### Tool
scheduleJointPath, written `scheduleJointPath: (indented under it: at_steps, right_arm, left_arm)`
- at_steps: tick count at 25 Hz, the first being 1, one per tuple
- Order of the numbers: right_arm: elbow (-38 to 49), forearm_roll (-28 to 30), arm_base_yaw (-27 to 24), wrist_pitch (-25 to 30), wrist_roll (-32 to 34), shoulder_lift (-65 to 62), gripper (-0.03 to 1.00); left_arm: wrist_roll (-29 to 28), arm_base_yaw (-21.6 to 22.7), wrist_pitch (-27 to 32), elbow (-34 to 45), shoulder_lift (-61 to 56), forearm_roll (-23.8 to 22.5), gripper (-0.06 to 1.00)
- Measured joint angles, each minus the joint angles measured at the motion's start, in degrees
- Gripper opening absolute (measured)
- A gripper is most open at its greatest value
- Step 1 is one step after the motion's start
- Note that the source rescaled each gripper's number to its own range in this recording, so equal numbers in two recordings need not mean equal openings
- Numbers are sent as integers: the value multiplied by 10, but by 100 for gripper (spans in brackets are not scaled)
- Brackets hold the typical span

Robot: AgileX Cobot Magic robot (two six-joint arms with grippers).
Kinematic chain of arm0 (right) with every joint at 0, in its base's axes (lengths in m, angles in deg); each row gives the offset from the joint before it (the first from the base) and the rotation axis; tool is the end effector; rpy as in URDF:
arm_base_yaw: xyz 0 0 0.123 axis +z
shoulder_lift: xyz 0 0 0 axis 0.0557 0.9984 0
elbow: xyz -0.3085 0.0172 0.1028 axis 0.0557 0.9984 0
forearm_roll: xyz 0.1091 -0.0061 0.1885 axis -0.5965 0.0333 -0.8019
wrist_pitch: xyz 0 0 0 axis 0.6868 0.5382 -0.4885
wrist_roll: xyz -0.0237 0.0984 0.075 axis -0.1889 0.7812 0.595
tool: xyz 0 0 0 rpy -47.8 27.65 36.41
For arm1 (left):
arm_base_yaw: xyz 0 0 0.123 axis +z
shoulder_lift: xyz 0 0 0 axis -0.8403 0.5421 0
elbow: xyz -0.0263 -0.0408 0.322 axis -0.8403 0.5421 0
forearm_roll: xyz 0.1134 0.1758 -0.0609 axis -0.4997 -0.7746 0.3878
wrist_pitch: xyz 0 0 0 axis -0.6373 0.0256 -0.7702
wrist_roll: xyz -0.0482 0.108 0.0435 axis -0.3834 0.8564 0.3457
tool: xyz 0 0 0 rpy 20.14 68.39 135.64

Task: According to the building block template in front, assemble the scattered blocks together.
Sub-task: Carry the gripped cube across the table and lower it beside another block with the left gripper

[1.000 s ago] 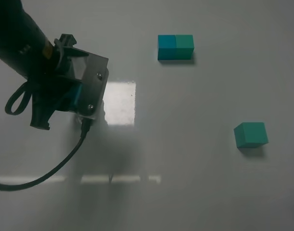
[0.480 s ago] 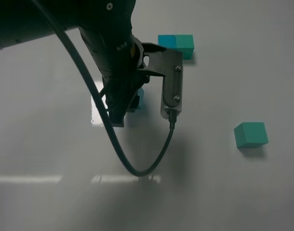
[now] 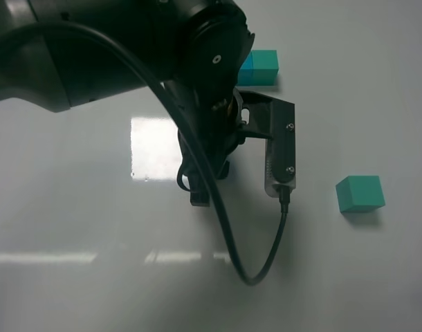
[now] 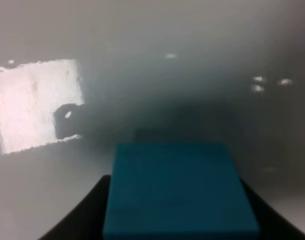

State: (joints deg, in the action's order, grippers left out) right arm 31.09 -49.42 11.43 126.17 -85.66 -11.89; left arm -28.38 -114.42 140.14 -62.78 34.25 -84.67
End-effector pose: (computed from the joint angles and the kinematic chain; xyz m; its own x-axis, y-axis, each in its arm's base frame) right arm -0.0399 -0.0158 0.2554 -0.3652 -0.0683 -0.9284 -0.0762 0.9962 -0.0433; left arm 0.2671 -0.3126 0.3632 0.1159 0.9914 -0.0611 0.7912 -0.0550 0.6091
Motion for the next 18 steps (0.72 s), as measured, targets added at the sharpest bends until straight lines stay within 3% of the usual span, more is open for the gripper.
scheduleJointPath:
  at_steps: [9, 18]
  right_arm:
    - [0, 0, 0, 0, 0, 0, 67]
    - [0, 0, 0, 0, 0, 0, 67]
  left_arm:
    - [-41, -4, -3, -4, 14, -10, 0]
    - [-45, -5, -1, -5, 14, -8, 1]
